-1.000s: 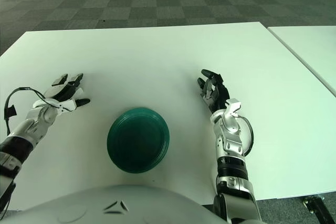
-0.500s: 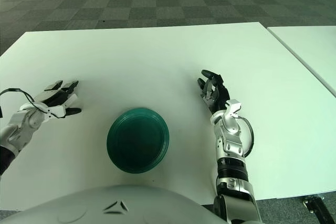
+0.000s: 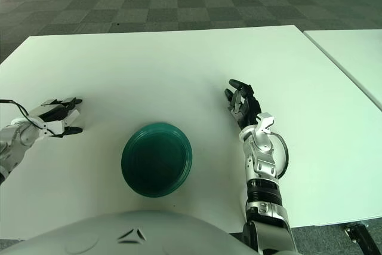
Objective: Put the charger into the plate.
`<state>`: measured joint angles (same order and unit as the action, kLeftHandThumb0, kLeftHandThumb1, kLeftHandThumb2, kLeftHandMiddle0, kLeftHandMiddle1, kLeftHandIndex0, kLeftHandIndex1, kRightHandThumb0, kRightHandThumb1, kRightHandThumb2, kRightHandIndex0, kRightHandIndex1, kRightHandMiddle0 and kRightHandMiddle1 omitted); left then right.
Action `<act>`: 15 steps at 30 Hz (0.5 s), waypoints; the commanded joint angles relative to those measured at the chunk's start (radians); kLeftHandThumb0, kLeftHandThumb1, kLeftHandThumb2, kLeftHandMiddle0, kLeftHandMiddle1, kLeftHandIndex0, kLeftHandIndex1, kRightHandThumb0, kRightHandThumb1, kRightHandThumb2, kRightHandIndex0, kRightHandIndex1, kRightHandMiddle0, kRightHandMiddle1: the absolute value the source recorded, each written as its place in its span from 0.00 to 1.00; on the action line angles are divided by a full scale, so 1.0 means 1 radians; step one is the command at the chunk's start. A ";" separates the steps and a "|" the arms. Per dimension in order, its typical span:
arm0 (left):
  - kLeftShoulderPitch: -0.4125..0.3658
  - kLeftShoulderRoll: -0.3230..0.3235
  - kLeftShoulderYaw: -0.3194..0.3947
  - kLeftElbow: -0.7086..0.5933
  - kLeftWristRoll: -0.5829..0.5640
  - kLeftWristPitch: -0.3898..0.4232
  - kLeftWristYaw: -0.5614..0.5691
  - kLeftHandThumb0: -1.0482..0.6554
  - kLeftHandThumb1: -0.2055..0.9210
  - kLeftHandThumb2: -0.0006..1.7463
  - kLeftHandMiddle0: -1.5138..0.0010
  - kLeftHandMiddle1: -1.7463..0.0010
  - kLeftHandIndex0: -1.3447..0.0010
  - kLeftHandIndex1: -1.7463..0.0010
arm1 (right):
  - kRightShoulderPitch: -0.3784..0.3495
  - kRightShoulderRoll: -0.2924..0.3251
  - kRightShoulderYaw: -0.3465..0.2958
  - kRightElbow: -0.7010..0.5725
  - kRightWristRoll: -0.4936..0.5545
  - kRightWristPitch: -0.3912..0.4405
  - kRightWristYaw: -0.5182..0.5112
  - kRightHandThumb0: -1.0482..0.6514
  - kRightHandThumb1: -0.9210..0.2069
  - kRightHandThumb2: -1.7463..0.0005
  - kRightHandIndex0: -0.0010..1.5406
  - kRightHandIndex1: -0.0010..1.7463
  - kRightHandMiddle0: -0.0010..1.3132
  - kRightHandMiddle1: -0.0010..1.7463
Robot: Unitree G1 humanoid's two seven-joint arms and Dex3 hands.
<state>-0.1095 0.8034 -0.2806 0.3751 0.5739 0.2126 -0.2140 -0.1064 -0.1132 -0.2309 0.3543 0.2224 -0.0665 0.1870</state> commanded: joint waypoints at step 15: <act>-0.002 -0.168 0.038 0.260 -0.016 0.010 0.221 0.42 0.45 0.62 0.86 0.23 0.99 0.11 | -0.001 -0.018 -0.019 0.119 0.010 0.055 0.009 0.21 0.00 0.53 0.23 0.05 0.00 0.59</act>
<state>-0.1564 0.6753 -0.2259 0.5295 0.5617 0.1891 0.0158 -0.1441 -0.1339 -0.2438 0.4039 0.2235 -0.0665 0.2006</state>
